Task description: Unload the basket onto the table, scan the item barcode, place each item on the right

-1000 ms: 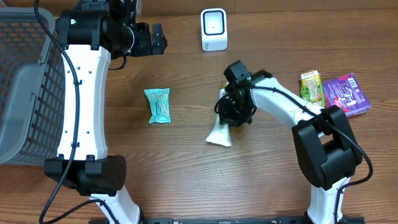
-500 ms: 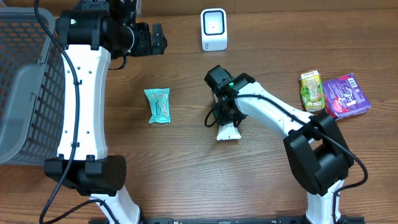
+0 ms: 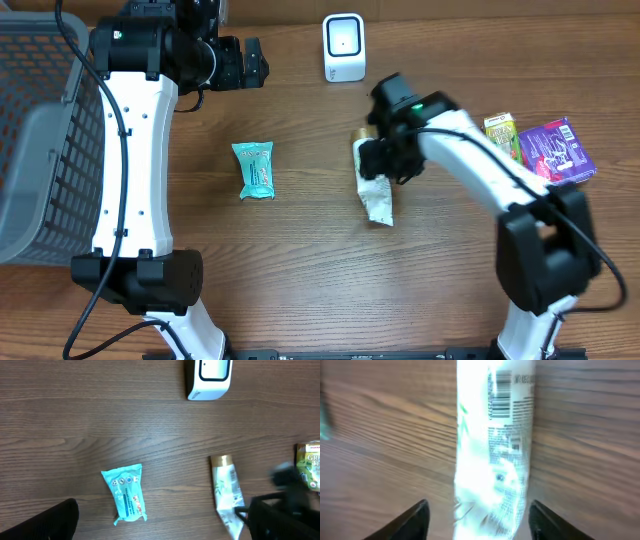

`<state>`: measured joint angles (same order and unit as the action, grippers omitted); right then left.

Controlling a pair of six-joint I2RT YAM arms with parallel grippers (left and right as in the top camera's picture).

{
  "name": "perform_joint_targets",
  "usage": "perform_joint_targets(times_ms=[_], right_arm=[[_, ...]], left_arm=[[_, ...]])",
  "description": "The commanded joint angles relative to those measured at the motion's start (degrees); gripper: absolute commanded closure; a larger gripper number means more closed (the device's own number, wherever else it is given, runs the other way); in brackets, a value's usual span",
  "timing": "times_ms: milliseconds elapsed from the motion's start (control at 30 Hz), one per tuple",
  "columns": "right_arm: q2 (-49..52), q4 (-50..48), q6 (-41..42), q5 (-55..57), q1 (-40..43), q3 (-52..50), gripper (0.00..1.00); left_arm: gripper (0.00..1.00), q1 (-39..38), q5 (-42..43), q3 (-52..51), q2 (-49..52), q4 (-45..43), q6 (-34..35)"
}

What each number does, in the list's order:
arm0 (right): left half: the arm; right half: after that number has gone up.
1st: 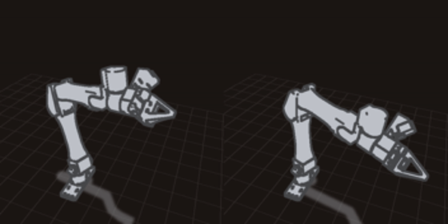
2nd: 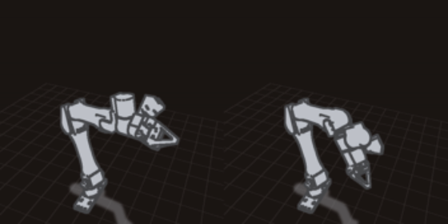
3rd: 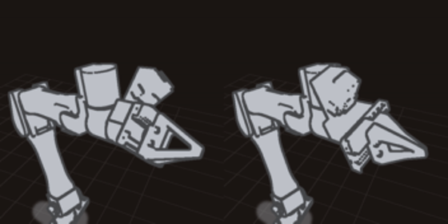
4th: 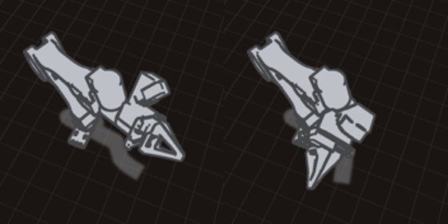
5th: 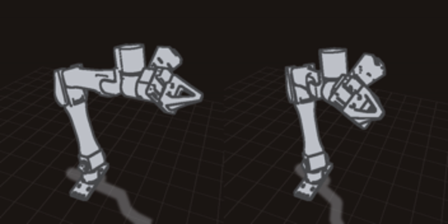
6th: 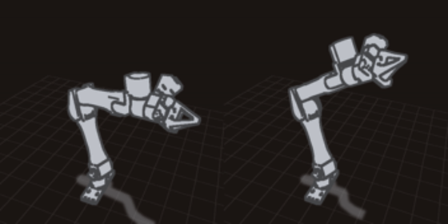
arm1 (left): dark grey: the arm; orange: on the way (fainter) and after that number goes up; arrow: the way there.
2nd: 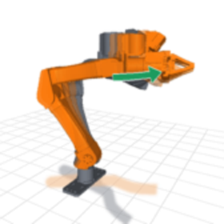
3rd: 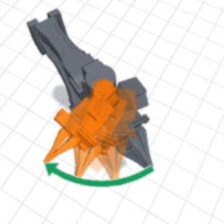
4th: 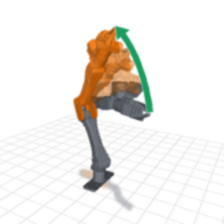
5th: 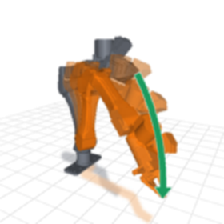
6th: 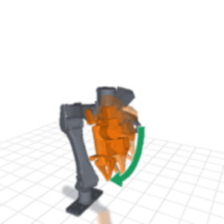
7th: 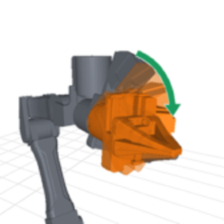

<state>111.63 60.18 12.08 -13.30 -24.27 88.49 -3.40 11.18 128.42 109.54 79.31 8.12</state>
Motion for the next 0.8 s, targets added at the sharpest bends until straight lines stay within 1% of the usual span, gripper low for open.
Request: perform_joint_targets(times_ms=[0, 67, 133, 233, 300, 467, 633, 767], right_arm=[[-3.4, 1.9, 0.0, -5.6, 3.8, 1.7, 0.28], [-3.1, 2.8, -0.2, -7.3, 5.9, 0.2, 0.25], [-3.1, 2.0, -0.9, -10.1, 8.0, -3.1, 0.25], [-3.1, -0.6, -4.6, -17.2, 9.9, -7.6, 0.25], [-3.1, -3.5, -6.5, -21.9, 10.9, -11.5, 0.25], [-3.1, -14.6, -6.5, -28.6, 11.5, -20.5, 0.25], [-2.8, -24.2, -2.1, -29.9, 11.3, -26.2, 0.27], [-0.7, -29.9, 5.5, -29.9, 10.3, -27.9, 0.36]], left_arm=[[0.0, -0.4, 0.3, 0.7, -0.2, 0.0, -0.9], [0.0, -0.4, 0.3, 0.7, -0.2, 0.0, -0.9], [0.0, -0.4, 0.3, 0.7, -0.2, 0.0, -0.8], [0.0, -0.4, 0.3, 0.7, -0.2, 0.0, -0.8], [0.0, -0.4, 0.3, 0.7, -0.2, 0.0, -0.9], [0.0, -0.4, 0.3, 0.7, -0.2, 0.0, -0.9], [0.0, -0.4, 0.3, 0.7, -0.2, 0.0, -0.8], [0.0, -0.4, 0.3, 0.7, -0.2, 0.0, -0.9]])
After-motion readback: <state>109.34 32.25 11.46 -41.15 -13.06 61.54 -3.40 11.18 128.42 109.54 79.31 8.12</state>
